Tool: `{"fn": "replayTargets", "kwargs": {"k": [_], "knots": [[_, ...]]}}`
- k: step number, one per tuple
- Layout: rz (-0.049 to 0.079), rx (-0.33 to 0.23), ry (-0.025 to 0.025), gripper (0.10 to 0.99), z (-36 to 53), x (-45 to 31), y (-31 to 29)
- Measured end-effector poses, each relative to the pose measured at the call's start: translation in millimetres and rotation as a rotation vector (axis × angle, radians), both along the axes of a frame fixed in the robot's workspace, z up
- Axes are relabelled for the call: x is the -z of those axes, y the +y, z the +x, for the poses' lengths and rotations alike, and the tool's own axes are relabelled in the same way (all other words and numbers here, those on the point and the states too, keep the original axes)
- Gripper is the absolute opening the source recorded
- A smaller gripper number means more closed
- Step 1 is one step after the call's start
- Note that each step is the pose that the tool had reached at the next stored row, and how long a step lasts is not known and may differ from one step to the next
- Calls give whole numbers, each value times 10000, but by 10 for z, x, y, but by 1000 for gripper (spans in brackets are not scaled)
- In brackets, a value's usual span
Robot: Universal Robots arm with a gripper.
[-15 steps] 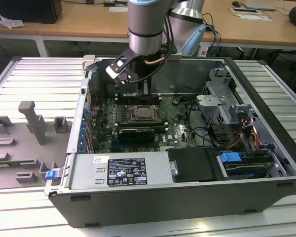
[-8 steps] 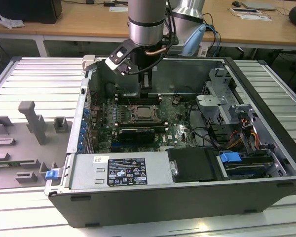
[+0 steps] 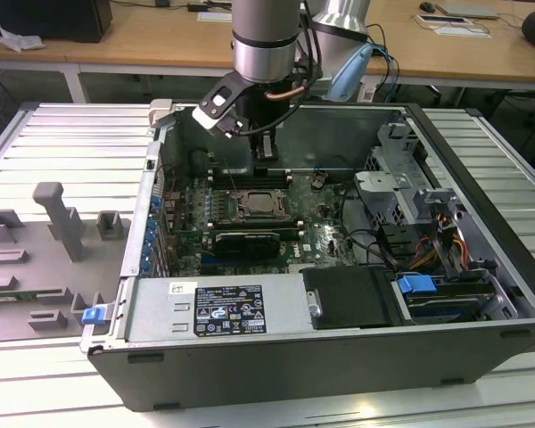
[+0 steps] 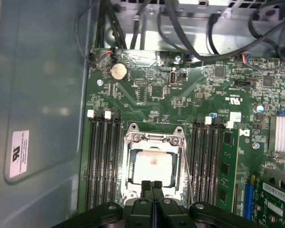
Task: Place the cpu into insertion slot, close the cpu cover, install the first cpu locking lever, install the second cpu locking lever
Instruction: 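Install the first cpu locking lever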
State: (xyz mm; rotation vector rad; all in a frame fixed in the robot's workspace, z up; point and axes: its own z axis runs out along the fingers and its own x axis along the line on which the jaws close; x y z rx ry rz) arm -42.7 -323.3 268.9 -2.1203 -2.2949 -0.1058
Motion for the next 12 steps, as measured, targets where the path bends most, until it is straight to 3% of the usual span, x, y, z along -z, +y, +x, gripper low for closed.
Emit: {"fn": "replayTargets", "kwargs": {"k": [2,9,12], "knots": [[1,-134,3,106,1,1,0],[-2,-2284,2,106,1,2,0],[-3,-2829,3,106,0,1,0]]}}
